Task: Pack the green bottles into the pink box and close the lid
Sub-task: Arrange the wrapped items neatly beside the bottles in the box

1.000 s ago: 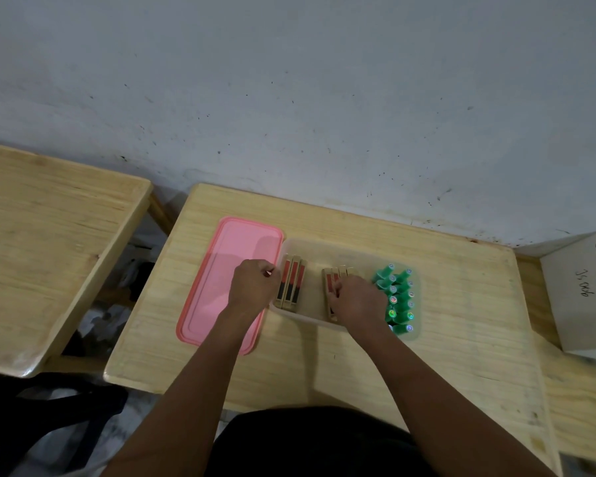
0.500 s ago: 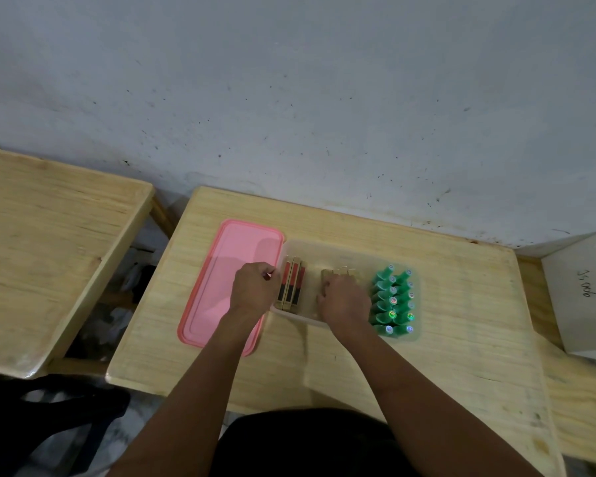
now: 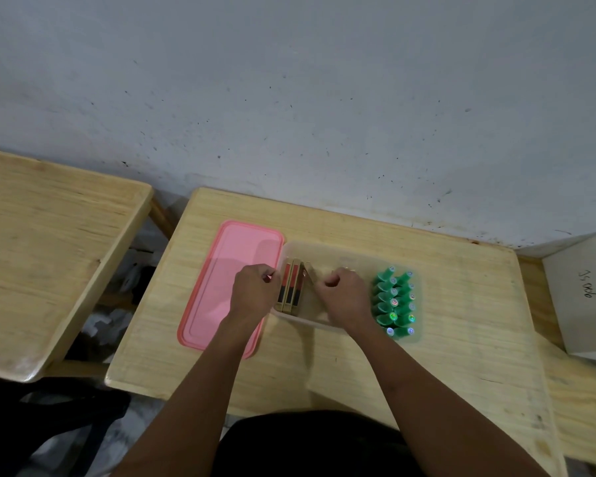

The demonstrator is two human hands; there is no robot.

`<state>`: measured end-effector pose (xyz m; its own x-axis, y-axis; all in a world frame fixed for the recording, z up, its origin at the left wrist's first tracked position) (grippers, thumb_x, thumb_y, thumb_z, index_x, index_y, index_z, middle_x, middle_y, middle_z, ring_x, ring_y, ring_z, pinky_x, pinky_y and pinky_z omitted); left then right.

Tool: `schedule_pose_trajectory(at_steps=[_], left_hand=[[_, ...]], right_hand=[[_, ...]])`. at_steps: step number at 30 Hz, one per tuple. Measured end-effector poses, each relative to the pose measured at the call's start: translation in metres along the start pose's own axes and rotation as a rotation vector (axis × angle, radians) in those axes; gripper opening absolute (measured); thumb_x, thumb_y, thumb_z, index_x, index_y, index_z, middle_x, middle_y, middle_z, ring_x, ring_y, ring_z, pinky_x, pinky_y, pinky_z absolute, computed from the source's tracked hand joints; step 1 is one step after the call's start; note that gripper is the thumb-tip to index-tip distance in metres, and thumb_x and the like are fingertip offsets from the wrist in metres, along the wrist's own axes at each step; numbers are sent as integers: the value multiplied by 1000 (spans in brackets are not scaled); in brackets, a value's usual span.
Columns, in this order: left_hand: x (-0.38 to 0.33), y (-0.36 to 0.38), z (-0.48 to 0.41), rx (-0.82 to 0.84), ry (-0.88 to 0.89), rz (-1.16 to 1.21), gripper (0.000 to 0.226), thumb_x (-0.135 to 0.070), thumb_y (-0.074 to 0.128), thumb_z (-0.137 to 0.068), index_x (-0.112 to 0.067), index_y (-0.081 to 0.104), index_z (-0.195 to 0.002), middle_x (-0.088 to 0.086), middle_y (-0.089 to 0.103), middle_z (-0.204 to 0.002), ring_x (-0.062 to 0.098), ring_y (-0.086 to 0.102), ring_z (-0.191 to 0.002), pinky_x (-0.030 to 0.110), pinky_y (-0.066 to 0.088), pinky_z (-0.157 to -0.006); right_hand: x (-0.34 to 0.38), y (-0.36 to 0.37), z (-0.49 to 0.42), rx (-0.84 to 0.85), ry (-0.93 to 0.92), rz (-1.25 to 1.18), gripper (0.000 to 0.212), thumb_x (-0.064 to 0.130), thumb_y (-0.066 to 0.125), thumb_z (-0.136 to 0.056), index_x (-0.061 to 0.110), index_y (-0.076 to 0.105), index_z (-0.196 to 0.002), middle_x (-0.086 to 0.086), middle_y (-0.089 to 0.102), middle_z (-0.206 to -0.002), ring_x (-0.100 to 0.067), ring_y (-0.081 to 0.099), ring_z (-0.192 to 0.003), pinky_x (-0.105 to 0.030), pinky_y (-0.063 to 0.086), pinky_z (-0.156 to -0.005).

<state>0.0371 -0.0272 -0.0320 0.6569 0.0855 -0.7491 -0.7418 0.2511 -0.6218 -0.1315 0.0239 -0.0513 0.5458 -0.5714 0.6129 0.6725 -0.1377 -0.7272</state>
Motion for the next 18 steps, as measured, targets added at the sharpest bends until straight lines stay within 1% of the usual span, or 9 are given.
schedule_pose_trajectory(at_steps=[2, 3, 6, 7, 9, 11, 13, 15, 18], left_hand=[[1, 1, 0, -1, 7, 3, 19, -17, 58, -93, -6, 73, -90, 5, 71, -80, 14, 64, -72, 20, 47, -75], [1, 1, -1, -1, 8, 9, 19, -17, 58, -92, -6, 73, -90, 5, 72, -82, 15, 65, -73, 20, 47, -75], [1, 2, -1, -4, 4, 13, 20, -18, 58, -93, -6, 74, -94, 6, 73, -86, 15, 66, -76, 20, 48, -76], [1, 2, -2, -6, 6, 10, 20, -18, 58, -93, -6, 74, -95, 7, 73, -87, 15, 66, -76, 21, 49, -78], [2, 1, -1, -6, 8, 11, 20, -18, 58, -93, -5, 73, -96, 7, 74, -89, 16, 66, -77, 24, 51, -82], [2, 1, -1, -6, 8, 9, 20, -18, 58, -93, -5, 73, -97, 8, 74, -90, 16, 66, -79, 26, 52, -84], [2, 1, -1, -8, 10, 7, 20, -19, 58, -93, -5, 73, -96, 8, 74, -90, 15, 66, -78, 26, 52, -84], [1, 1, -1, -8, 11, 8, 21, -19, 58, -93, -5, 73, -97, 8, 74, -90, 15, 66, -78, 24, 51, -83], [1, 1, -1, -7, 11, 6, 21, -18, 58, -93, -4, 73, -96, 9, 74, -90, 15, 64, -76, 26, 52, -85]], right_hand=[[0, -1, -2, -6, -28, -4, 8, 28, 67, -82, 24, 63, -76, 9, 65, -76, -10, 61, -73, -25, 48, -64], [-1, 0, -3, 14, -38, 21, 5, 30, 67, -83, 25, 64, -82, 10, 66, -82, -11, 64, -79, -28, 51, -69], [0, 4, -6, 122, -56, 167, 30, 38, 66, -82, 25, 66, -109, 8, 67, -102, -16, 65, -95, -37, 54, -82], [1, 5, -7, 143, -83, 242, 28, 38, 65, -83, 25, 68, -107, 7, 68, -100, -18, 66, -94, -37, 55, -81], [5, 6, -8, 165, -125, 373, 18, 37, 62, -87, 23, 70, -93, 2, 69, -86, -19, 67, -84, -32, 54, -72], [8, 6, -9, 171, -112, 408, 19, 38, 61, -87, 21, 70, -91, -1, 70, -85, -21, 66, -80, -30, 50, -67], [10, 5, -10, 127, -83, 375, 24, 46, 59, -84, 23, 65, -89, 1, 69, -82, -20, 65, -77, -33, 52, -69], [9, 3, -9, 60, -52, 303, 28, 53, 57, -80, 25, 56, -84, 5, 65, -73, -17, 62, -69, -33, 52, -65], [6, 0, -4, 26, -32, 144, 27, 48, 61, -83, 23, 51, -83, 6, 62, -70, -14, 58, -64, -31, 45, -56]])
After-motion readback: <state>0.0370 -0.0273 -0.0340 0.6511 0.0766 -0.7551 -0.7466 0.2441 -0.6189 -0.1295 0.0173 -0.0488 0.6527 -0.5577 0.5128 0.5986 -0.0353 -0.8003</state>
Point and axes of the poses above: each hand's wrist, its own z-axis away from the middle knuckle, its own y-axis out of the palm, x = y × z, the point moved 1 cm from there along -z, towards the middle knuckle
